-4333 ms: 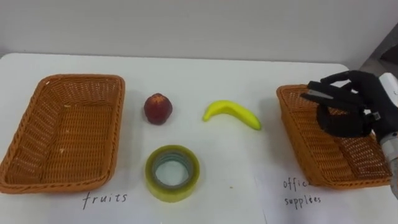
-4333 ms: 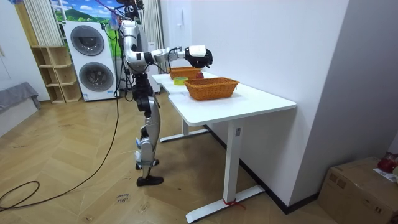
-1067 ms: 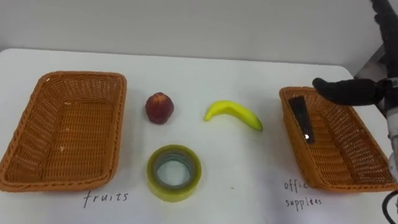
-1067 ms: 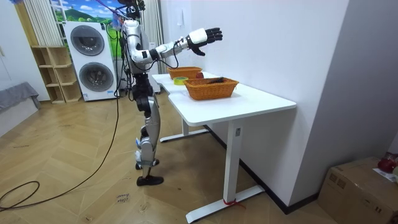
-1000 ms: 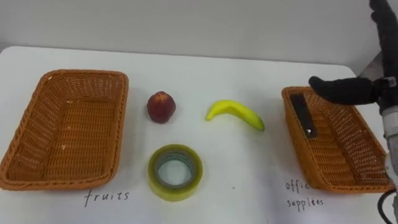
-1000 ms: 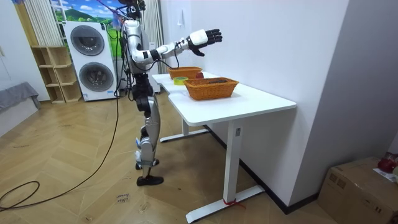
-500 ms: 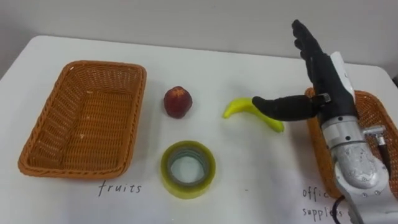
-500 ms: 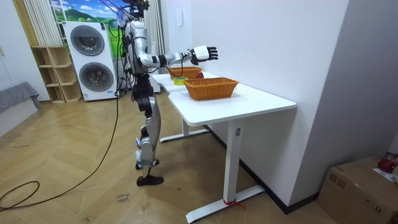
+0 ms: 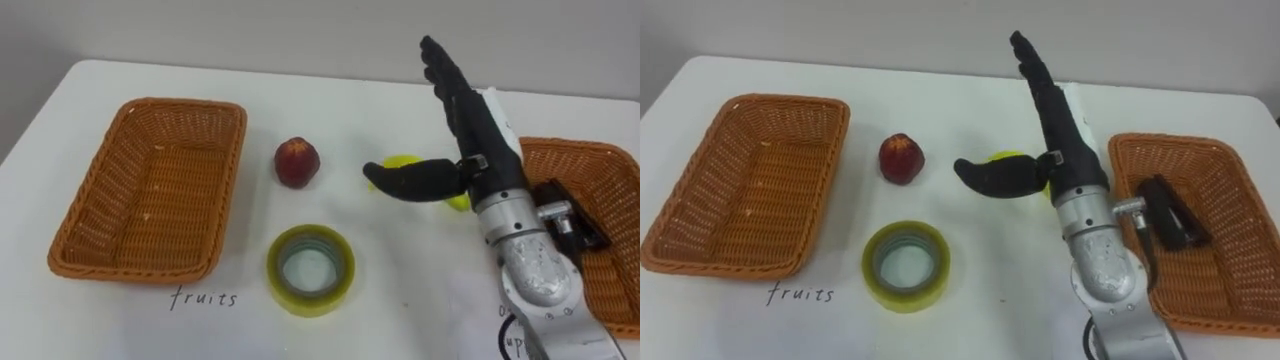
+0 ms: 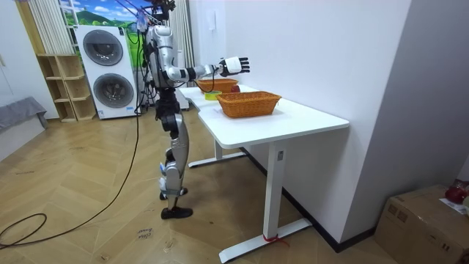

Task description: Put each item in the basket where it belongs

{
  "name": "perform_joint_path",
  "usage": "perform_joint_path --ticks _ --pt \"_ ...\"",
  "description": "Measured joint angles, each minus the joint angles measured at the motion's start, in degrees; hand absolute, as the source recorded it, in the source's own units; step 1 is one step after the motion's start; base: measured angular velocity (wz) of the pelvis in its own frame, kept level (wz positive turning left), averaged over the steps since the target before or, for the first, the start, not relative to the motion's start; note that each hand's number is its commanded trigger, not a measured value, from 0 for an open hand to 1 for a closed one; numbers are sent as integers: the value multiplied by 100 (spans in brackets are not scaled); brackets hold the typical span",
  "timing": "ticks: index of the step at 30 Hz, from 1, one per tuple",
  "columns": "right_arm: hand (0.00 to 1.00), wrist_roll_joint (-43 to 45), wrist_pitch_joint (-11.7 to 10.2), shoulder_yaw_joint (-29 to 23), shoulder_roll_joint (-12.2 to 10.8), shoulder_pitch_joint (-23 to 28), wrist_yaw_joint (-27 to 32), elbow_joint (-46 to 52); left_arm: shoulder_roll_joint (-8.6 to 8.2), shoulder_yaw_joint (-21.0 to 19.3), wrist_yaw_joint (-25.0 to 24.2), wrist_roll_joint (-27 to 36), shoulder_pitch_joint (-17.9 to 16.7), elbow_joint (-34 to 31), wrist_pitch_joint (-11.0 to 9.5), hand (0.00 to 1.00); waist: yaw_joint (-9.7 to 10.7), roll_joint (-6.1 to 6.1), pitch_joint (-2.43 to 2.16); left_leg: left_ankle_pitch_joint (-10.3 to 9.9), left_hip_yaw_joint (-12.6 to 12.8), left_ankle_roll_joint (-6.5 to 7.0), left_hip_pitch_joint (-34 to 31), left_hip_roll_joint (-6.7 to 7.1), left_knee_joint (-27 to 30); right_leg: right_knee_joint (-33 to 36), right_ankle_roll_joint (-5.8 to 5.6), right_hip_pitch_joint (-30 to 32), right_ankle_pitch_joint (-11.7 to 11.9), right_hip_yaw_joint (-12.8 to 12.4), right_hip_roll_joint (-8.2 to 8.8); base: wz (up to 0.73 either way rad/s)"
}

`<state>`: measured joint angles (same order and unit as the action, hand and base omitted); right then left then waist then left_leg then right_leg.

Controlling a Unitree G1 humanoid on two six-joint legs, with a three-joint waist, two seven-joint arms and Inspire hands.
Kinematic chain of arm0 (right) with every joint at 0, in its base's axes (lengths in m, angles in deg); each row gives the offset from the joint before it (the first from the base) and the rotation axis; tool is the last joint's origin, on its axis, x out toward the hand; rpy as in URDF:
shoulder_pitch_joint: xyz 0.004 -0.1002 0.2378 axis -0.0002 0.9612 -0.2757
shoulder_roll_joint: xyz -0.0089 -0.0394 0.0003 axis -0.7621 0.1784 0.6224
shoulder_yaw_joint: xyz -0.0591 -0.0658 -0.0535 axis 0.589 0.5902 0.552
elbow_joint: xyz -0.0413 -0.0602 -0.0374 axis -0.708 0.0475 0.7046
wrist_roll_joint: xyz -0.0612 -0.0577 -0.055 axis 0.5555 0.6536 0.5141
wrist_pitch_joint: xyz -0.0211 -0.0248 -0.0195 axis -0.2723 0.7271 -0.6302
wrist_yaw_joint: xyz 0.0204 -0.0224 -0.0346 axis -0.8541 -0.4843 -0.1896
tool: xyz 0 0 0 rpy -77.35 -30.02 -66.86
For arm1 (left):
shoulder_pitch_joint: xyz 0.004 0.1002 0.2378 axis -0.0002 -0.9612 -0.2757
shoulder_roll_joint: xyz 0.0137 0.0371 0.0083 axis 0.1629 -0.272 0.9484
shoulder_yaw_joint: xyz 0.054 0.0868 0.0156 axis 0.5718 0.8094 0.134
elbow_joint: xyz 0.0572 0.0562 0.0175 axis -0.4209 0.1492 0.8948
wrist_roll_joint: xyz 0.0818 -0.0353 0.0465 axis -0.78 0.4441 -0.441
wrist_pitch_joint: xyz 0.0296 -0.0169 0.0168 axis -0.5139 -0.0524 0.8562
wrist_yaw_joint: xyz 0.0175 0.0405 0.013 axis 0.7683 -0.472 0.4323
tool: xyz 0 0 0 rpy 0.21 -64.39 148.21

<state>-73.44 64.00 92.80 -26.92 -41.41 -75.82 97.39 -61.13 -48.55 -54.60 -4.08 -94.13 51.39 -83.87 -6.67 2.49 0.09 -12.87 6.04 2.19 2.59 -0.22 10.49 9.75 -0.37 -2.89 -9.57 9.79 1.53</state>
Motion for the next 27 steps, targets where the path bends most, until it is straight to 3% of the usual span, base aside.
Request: perform_joint_path --ticks 7,18,27 --pt "0 37 0 188 -32 195 -90 -117 -43 2 0 -17 -66 -14 60 0 7 -15 -37 1 -9 1 30 8 3 0 0 -37 1 0 2 0" --pt "0 74 14 489 -40 250 -419 -757 -132 56 98 15 -28 -17 68 0 -14 -99 -1 1 -32 1 61 8 -11 -1 0 -60 1 24 2 0" --pt "0 277 71 725 -90 250 -546 -914 -122 239 71 8 -6 -11 162 0 -77 -85 -1 1 -92 1 91 8 -34 -16 -1 -106 1 142 9 2"
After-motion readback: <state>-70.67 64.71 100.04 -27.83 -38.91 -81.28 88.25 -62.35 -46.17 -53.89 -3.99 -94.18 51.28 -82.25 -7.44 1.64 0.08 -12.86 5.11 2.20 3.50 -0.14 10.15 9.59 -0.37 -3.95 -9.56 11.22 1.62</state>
